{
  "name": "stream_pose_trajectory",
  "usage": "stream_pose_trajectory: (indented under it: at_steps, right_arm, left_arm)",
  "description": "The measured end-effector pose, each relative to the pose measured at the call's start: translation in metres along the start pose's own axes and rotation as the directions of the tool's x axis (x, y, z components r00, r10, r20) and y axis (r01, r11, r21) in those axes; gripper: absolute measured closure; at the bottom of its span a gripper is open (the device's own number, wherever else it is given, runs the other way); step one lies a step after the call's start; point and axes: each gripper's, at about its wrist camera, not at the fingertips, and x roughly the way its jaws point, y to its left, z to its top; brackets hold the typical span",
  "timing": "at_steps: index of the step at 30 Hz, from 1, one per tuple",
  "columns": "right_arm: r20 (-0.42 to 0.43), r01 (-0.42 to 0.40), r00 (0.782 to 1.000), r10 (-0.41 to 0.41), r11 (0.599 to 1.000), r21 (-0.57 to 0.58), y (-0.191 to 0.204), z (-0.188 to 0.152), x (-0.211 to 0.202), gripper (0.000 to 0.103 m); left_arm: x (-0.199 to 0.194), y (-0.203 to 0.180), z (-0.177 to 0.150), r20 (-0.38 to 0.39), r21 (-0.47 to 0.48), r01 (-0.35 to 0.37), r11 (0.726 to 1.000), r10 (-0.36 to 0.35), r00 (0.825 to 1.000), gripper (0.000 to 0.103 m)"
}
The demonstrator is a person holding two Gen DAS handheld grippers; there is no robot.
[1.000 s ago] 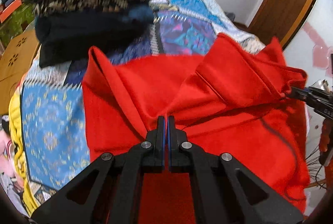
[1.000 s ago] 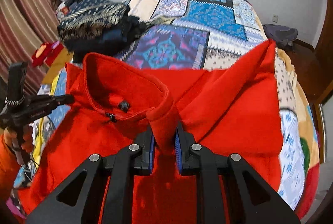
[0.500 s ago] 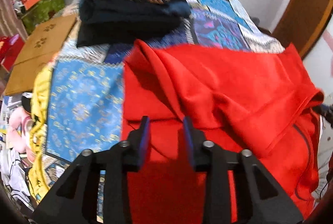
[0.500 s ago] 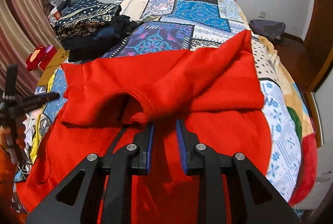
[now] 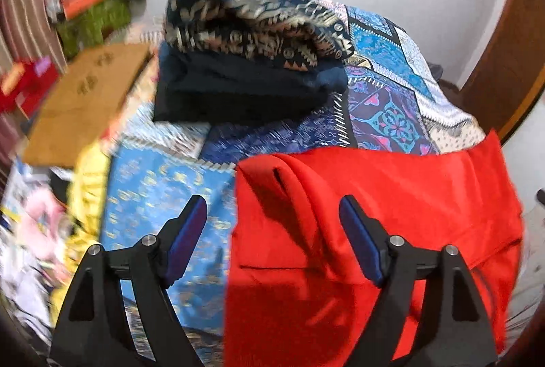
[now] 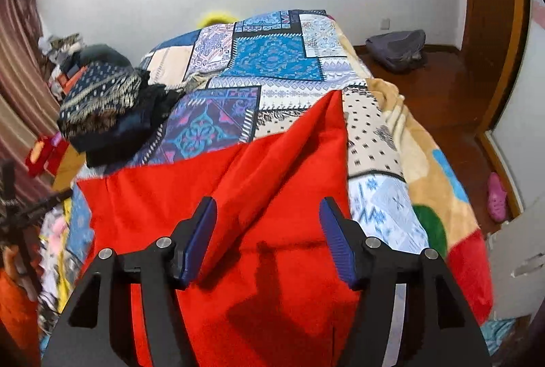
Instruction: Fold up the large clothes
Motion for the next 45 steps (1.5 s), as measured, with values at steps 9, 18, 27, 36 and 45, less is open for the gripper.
stream_pose_trajectory:
  at_steps: [9,18,27,36,45]
  right_arm:
    - [-0.076,-0.027,0.996,0.039,0.989,0.145,-0.034,0.037,0.062,0.044]
    - [-0.131,-0.032,0.989,0.068,0.965,0.261,-0.059,0.065,0.115,0.078]
    - [-0.002,-0.031,0.999,0.032,0.982,0.186,-0.055,0.072,0.097,0.099]
    - [0.024,0.052,0.998,-0.058,0.976,0.212,-0.089,0.067,0.074,0.100]
    - [-0.035,0.079,0.997,-0.074,0.981,0.176,-0.100,0.041,0.047,0.100]
  left_arm:
    - [0.041,0.012,0.009,-0.067,-0.142,0.115,0.983,-0.126,0.990,0.036]
    - [0.080,0.034,0.012,-0.096,-0.380,0.319,0.868,-0.380,0.920,0.068]
    - [0.068,0.032,0.010,-0.008,-0.276,0.100,0.956,-0.106,0.994,0.101]
    - [0.070,0.048,-0.005,-0.045,-0.274,0.036,0.961,-0.050,0.998,0.099]
    - [0.072,0.044,-0.033,-0.177,-0.092,-0.100,0.991,0.082,0.981,0.078]
